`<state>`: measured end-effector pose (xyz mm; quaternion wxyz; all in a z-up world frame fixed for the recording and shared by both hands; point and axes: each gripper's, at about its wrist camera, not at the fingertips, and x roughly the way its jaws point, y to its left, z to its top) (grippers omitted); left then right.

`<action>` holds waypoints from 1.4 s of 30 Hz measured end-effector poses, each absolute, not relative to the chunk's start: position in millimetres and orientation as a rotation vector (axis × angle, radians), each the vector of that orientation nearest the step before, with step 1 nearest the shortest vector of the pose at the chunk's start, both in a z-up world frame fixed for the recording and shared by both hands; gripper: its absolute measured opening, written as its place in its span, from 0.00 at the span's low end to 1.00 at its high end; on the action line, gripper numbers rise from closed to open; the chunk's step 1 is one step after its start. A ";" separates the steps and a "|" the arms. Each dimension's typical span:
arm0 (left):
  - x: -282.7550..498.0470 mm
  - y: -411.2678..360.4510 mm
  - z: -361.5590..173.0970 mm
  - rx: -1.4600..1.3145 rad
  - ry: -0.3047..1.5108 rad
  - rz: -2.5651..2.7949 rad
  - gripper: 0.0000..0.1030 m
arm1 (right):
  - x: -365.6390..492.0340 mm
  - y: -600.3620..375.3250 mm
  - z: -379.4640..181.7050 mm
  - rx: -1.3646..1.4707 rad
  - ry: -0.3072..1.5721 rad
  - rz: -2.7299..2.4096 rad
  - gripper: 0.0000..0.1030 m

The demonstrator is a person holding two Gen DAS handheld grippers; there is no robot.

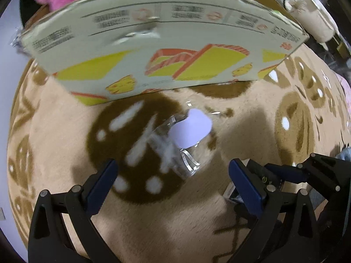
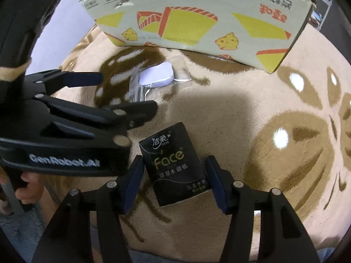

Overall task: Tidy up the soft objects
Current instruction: 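Close the left tool on the clear bag while the right tool lifts the black tissue pack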

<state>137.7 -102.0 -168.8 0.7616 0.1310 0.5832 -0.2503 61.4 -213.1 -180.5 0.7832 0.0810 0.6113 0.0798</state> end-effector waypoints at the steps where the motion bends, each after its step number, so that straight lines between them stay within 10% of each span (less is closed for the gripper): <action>1: 137.9 -105.9 -170.5 0.299 1.264 -0.553 0.97 | 60.2 -214.0 -179.9 0.178 1.319 0.172 0.59; 12: 144.1 -132.5 -175.1 0.332 1.192 -0.600 0.94 | 63.8 -227.1 -186.0 0.216 1.335 0.164 0.59; 25: 142.4 -137.5 -170.4 0.350 1.161 -0.616 0.43 | 67.2 -229.9 -185.5 0.219 1.340 0.150 0.59; 42: 131.9 -118.6 -144.9 0.254 1.112 -0.605 0.24 | 60.9 -230.5 -162.7 0.218 1.199 0.060 0.49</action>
